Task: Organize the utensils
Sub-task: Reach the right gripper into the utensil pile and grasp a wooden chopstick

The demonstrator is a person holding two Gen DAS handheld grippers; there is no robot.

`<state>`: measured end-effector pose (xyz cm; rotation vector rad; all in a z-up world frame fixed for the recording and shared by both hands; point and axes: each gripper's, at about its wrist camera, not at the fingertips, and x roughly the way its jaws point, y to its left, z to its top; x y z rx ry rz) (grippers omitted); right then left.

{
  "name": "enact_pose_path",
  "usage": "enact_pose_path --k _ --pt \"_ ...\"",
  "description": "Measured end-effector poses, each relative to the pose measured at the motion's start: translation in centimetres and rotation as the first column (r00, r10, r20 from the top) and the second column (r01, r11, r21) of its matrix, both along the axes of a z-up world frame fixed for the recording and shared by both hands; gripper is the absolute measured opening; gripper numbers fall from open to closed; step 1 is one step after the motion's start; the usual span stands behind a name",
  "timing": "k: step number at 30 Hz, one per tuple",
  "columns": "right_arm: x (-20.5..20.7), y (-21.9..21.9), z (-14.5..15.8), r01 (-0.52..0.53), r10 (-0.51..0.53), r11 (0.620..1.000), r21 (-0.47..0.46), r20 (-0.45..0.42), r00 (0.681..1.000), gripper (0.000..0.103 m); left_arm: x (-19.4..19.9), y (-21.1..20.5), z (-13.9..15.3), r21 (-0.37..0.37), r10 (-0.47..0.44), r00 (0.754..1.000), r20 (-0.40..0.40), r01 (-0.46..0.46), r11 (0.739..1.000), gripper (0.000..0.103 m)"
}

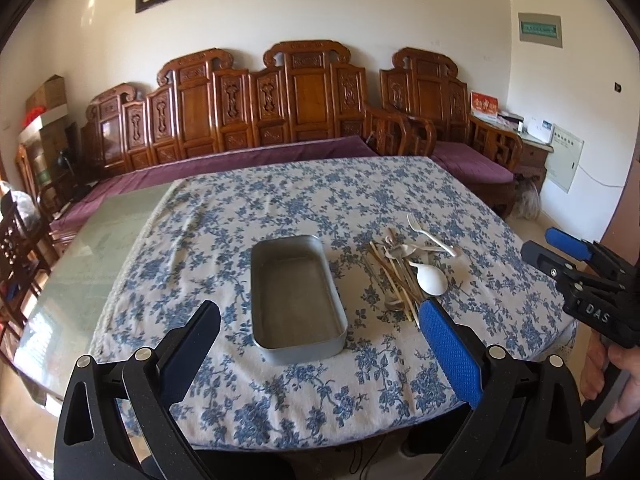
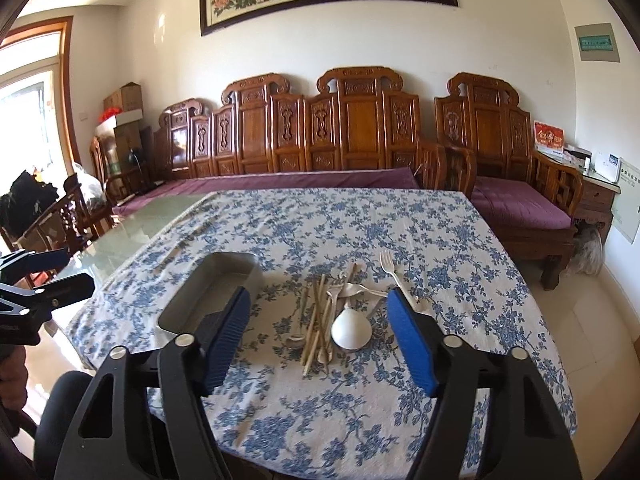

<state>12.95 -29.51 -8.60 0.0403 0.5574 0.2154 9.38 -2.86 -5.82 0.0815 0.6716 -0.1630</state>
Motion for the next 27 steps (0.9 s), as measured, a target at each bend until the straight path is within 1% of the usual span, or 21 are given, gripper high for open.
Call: enact_pose_path --k 2,3,5,7,12,16,18,21,27 --pt "1.2 -0.5 -0.7 0.001 -0.001 1.0 -0.005 -0.019 1.0 0.064 0.8 -0.6 -0.7 0.006 -0.01 1.0 -0.015 0.01 1.0 0.096" --pt "1.8 -0.8 -1.1 0.002 -0.002 1.0 -0.004 -0.029 1.0 0.059 1.1 -0.8 -1.0 0.01 -0.016 1.0 -0.021 0.016 1.0 0.096" --pt "3.3 -1.3 -2.0 0.001 -0.001 1.0 0.001 -0.051 0.999 0.053 2.0 -1.5 -1.7 0.024 -0.029 0.999 -0.033 0.03 0.999 0.096" --pt "4.8 -1.6 -3.0 -0.006 0.006 1.0 0.002 -0.078 0.997 0.047 2.9 -2.0 -2.4 0.021 -0.042 0.998 -0.055 0.043 0.999 0.096" --pt "7.8 -1.8 -6.3 -0.04 0.041 0.999 0.014 -0.15 0.988 0.039 4.8 -3.0 -4.4 0.008 -0.057 0.993 -0.105 0.058 0.998 0.096" --pt "10.1 -0.9 -9.0 -0.084 0.089 0.996 0.033 -0.204 0.975 0.035 6.1 -3.9 -6.1 0.012 -0.067 0.988 -0.138 0.069 0.998 0.096" --pt "11.2 -0.2 -9.9 -0.113 0.12 0.993 0.044 -0.228 0.966 0.032 6.6 -4.3 -6.7 0.015 -0.074 0.987 -0.145 0.077 0.997 0.096" --pt "13.2 1.2 -11.4 -0.164 0.167 0.986 0.035 -0.266 0.949 0.028 7.5 -4.8 -7.5 0.012 -0.083 0.984 -0.16 0.086 0.996 0.096" --pt "17.2 3.2 -14.4 -0.225 0.22 0.974 0.026 -0.348 0.911 0.019 8.9 -4.8 -8.4 0.01 -0.071 0.983 -0.172 0.074 0.997 0.095"
